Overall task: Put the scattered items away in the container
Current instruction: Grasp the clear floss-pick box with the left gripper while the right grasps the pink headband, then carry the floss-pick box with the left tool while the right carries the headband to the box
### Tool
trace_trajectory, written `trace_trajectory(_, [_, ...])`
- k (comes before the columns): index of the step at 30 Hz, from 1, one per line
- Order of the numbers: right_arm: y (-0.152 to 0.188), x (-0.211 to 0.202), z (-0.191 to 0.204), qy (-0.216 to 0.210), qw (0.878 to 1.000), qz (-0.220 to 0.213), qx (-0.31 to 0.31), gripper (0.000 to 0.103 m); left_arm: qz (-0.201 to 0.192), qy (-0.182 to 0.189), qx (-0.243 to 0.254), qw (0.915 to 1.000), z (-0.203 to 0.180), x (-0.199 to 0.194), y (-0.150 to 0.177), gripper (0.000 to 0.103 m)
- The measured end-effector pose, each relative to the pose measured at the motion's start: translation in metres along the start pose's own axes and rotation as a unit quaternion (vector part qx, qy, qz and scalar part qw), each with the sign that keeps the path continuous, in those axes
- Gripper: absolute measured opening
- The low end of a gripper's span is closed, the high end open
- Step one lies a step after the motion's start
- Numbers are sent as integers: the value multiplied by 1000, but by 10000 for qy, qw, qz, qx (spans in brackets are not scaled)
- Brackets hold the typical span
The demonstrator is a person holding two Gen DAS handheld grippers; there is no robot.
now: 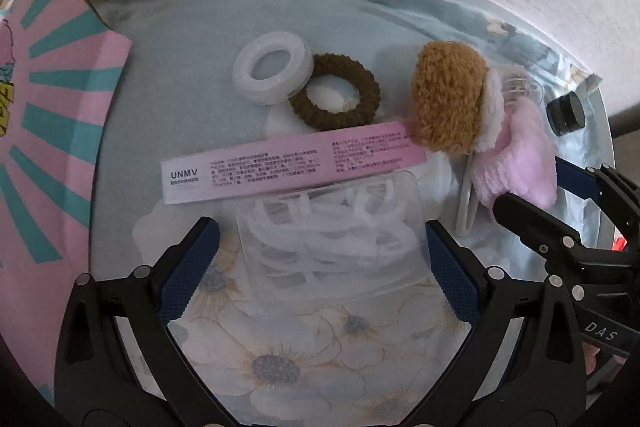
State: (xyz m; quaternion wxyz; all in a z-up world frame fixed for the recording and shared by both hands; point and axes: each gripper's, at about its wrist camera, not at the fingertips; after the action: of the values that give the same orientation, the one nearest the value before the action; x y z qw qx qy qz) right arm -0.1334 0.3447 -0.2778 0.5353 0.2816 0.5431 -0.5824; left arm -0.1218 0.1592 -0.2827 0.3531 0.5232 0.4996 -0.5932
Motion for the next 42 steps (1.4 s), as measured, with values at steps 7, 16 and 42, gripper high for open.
trace_trajectory(7, [1,-2,-8,-207,9994,-192,202,48,-83,-33,93,9999,-5,-8,8,85])
trace_trajectory(16, [5,-21,-26,-631,9952,-490,572,13,-136,63,-66,9999,-2,-17,21,85])
trace_trajectory(42, [23,-101,15,-547,9865,-1245,909,11,-1260,272,355,9910,40,-148,14,85])
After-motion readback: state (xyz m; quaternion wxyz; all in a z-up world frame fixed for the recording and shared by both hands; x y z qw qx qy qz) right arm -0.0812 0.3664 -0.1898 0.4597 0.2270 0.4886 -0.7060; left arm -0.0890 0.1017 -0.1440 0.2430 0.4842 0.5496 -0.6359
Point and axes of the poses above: each gripper's, at about its wrist camera, not at the fingertips, and x roughly the way its jaws point, z to its left, y to its underside, and after that the axes turned 10 degrees about x, right-handed
